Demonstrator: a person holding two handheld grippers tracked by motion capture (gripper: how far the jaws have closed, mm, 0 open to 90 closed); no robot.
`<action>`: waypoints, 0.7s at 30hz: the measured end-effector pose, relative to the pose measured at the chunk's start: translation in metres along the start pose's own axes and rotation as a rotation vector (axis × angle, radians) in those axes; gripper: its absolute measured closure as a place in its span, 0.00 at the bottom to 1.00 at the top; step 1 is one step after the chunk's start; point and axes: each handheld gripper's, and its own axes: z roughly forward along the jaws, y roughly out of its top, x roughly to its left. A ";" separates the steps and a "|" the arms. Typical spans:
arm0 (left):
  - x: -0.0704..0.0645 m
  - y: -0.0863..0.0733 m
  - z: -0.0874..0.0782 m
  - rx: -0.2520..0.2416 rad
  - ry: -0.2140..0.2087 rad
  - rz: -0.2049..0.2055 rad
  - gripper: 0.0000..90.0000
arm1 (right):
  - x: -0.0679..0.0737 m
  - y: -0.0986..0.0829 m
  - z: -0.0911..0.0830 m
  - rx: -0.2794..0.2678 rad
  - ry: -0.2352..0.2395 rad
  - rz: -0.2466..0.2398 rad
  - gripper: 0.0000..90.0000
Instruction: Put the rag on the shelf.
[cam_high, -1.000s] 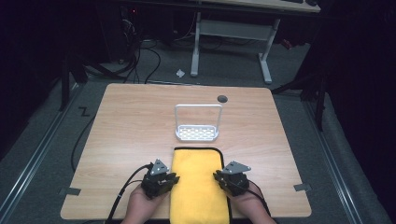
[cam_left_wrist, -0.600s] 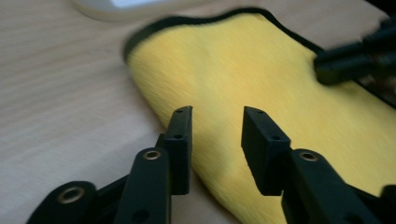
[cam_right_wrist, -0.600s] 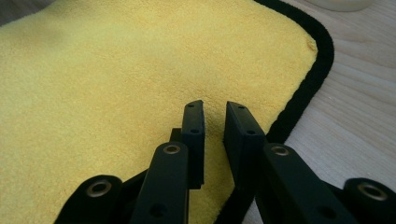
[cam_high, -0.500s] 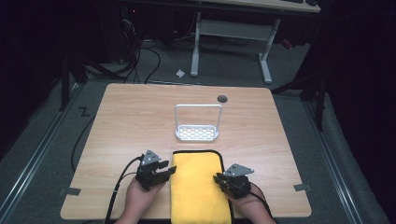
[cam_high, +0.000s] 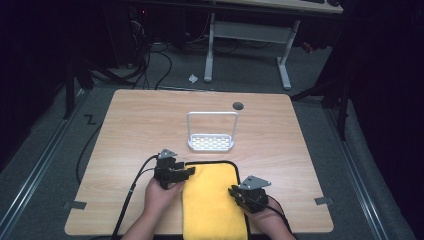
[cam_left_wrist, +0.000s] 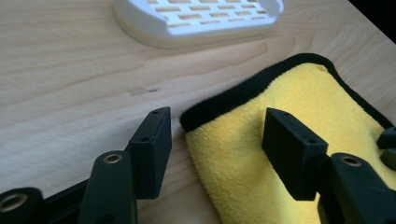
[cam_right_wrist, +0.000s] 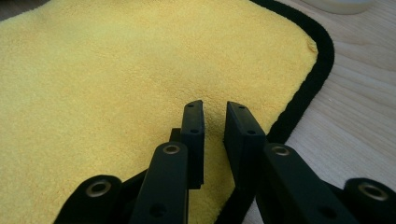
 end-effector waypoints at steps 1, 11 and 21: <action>-0.001 -0.001 0.000 0.007 0.011 0.001 0.50 | 0.000 0.000 0.000 0.000 -0.002 0.002 0.87; -0.006 -0.012 0.004 -0.017 0.055 0.086 0.86 | -0.003 0.007 -0.002 -0.059 -0.018 0.050 0.72; -0.004 -0.013 0.003 -0.021 0.034 0.073 0.85 | -0.035 0.043 0.041 -0.006 -0.113 0.165 0.41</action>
